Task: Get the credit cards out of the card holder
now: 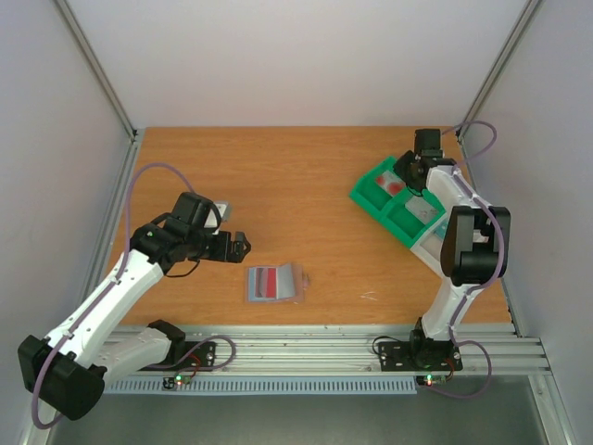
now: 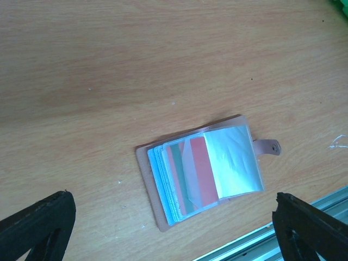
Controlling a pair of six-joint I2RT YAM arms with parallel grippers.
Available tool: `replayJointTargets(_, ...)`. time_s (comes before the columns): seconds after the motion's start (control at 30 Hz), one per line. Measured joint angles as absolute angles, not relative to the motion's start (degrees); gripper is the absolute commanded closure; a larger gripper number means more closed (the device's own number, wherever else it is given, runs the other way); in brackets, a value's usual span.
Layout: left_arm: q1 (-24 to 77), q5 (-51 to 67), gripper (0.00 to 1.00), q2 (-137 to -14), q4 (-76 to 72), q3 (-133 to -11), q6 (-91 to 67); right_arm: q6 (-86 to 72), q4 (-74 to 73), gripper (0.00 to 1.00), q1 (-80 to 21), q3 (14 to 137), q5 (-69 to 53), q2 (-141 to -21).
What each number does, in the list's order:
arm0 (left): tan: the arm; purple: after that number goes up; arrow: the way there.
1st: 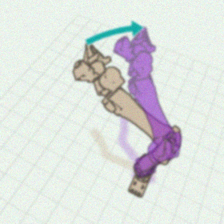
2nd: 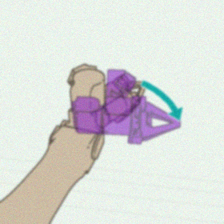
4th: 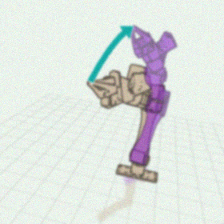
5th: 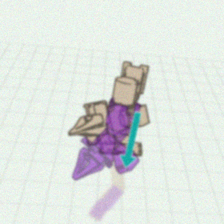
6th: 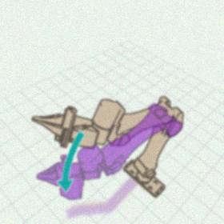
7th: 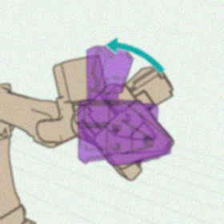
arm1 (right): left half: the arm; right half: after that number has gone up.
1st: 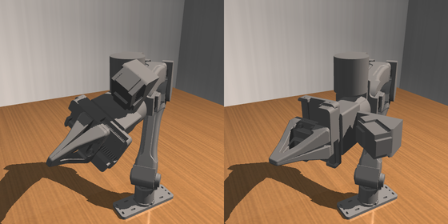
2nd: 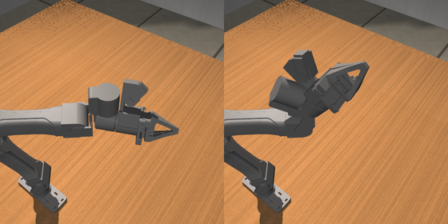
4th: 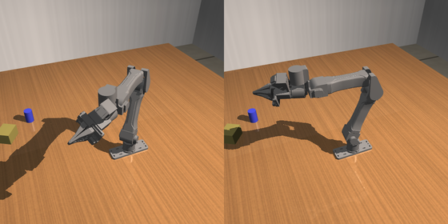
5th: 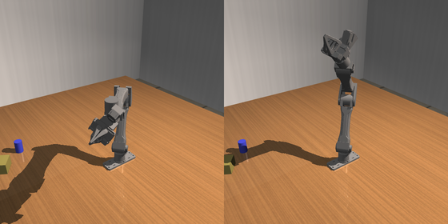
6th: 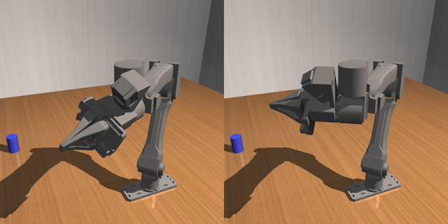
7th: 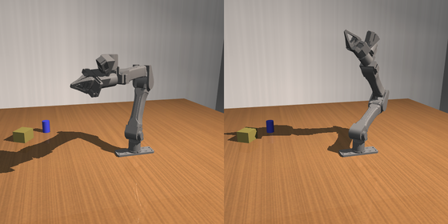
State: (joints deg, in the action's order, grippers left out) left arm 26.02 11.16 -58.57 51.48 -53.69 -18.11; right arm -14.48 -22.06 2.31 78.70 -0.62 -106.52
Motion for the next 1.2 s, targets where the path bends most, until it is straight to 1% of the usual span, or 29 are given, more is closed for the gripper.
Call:
replayJointTargets(0.1,26.0,11.7,0.01,-59.0,51.4,-53.7,-19.5,-14.2,-24.9,0.67,2.3,80.6,-1.0,-105.5)
replayJointTargets(0.3,26.0,13.4,0.07,-60.1,50.7,-53.5,-22.0,-14.1,-29.7,0.67,1.7,80.6,-4.3,-98.7)
replayJointTargets(0.47,26.0,17.2,0.22,-61.1,47.0,-51.8,-24.4,-14.1,-32.4,0.68,-0.7,78.8,-9.8,-91.8)
replayJointTargets(0.6,26.0,20.2,0.33,-63.0,43.2,-49.1,-26.5,-14.0,-33.5,0.68,-5.4,74.3,-13.9,-86.6)
replayJointTargets(0.77,26.0,21.6,0.43,-66.1,39.5,-46.2,-27.9,-13.9,-33.9,0.68,-13.1,68.3,-18.5,-83.0)
replayJointTargets(0.93,26.0,22.7,0.44,-68.2,35.9,-42.0,-29.0,-14.4,-32.7,0.69,-21.3,61.4,-21.9,-80.4)
replayJointTargets(1.03,26.0,23.2,0.46,-68.6,34.3,-39.6,-30.0,-15.5,-31.3,0.69,-26.4,58.8,-22.9,-79.5)
replayJointTargets(1.1,26.0,23.6,0.45,-69.1,33.3,-38.4,-30.8,-16.1,-30.4,0.69,-30.1,58.0,-22.9,-79.5)
replayJointTargets(1.17,26.0,23.9,0.47,-69.9,32.2,-37.6,-31.6,-16.9,-29.0,0.69,-34.0,57.4,-22.9,-79.5)
replayJointTargets(1.2,26.0,24.0,0.49,-70.3,31.7,-37.2,-31.9,-17.2,-28.3,0.69,-35.5,57.1,-22.9,-79.5)
